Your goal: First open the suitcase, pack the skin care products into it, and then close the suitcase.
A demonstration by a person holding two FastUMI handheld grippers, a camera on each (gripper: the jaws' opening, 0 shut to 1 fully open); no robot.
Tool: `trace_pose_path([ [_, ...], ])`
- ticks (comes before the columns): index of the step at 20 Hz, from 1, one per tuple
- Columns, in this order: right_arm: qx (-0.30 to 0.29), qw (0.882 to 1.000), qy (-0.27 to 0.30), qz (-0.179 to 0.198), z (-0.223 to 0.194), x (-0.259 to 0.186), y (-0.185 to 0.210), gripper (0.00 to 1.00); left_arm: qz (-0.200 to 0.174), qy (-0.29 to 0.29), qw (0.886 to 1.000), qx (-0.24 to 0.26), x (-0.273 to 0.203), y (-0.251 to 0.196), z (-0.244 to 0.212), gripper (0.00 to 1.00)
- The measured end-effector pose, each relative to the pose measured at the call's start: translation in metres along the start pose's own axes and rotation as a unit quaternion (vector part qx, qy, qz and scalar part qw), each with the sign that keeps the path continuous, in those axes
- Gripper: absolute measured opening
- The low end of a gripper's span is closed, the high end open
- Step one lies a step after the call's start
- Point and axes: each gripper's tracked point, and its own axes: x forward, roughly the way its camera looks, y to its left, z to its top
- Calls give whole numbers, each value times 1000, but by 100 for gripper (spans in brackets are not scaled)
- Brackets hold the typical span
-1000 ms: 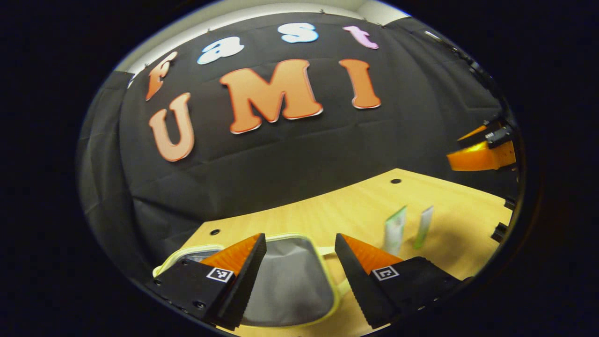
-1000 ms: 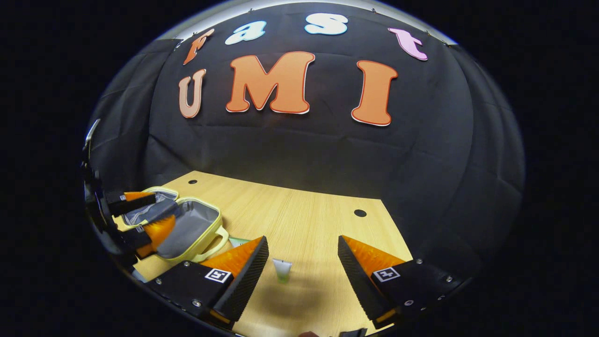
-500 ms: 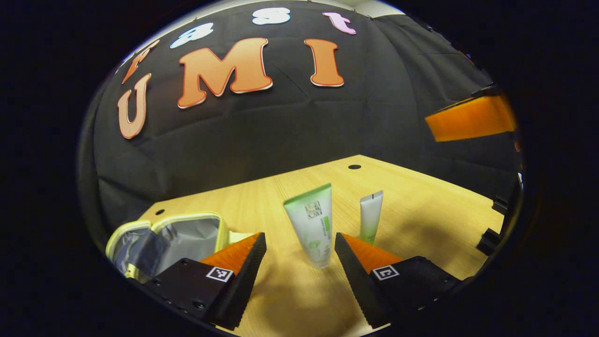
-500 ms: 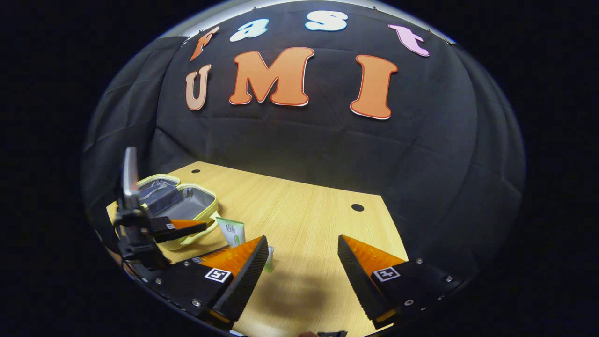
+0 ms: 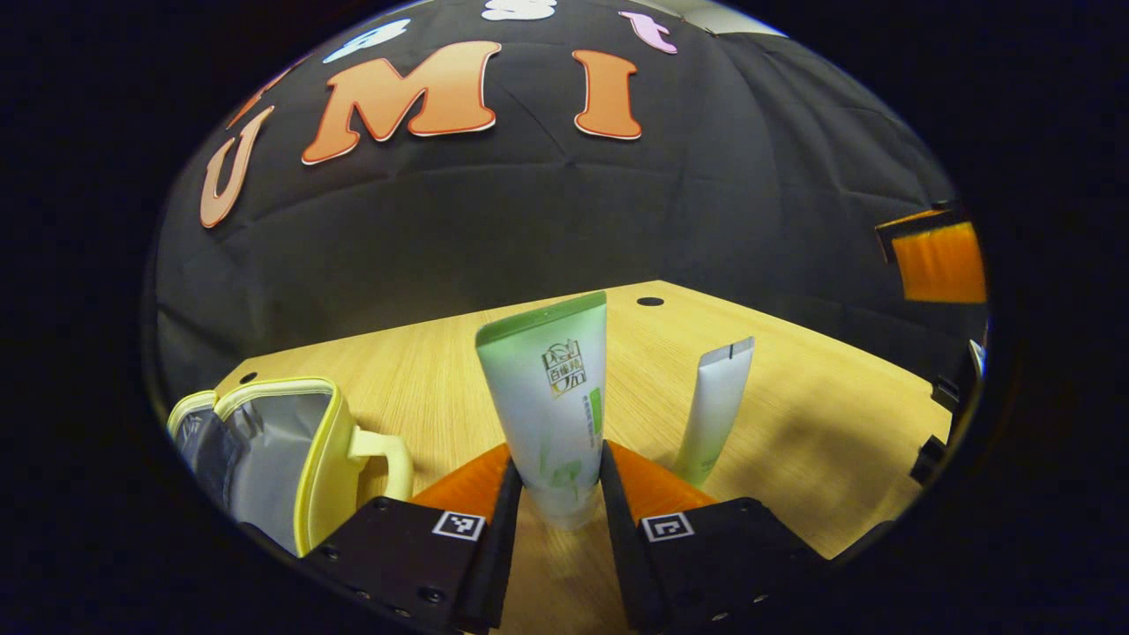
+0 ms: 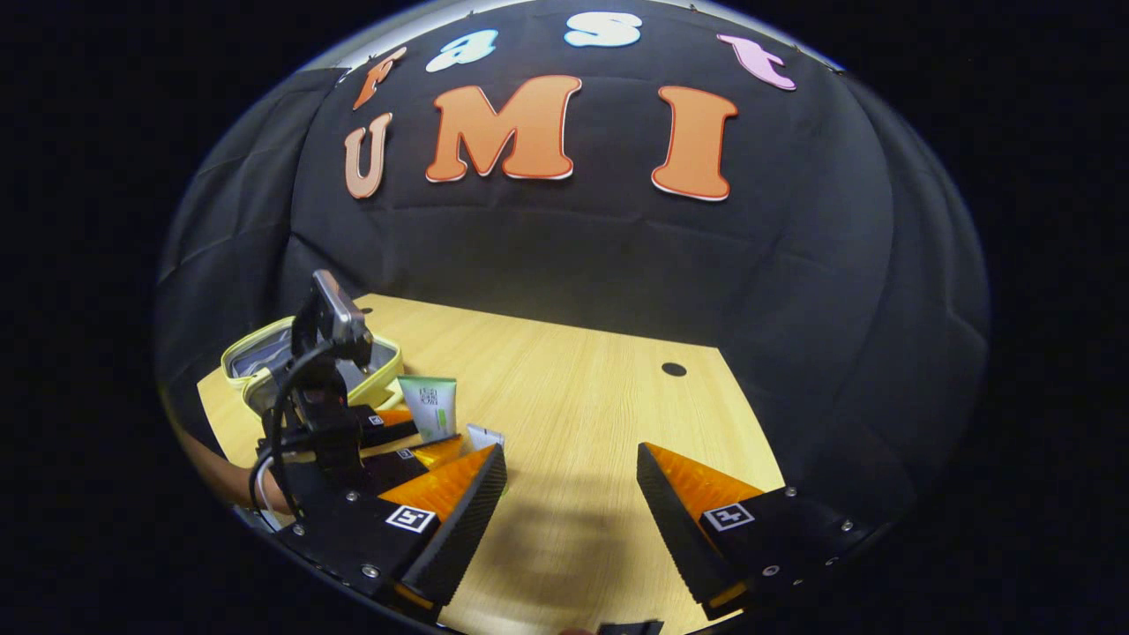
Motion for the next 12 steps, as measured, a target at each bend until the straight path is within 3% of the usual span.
trace_pose_path([
  [2,-1,1000,14,13,-8,9,6,95,7,8,1000,0,-7,5,0,49],
  [3,-7,1000,24,18,-12,12,8,95,8,10,1000,-2,-11,7,5,45],
  [12,-31,991,75,107,-37,58,51,93,61,-4,998,-16,-82,48,67,44],
])
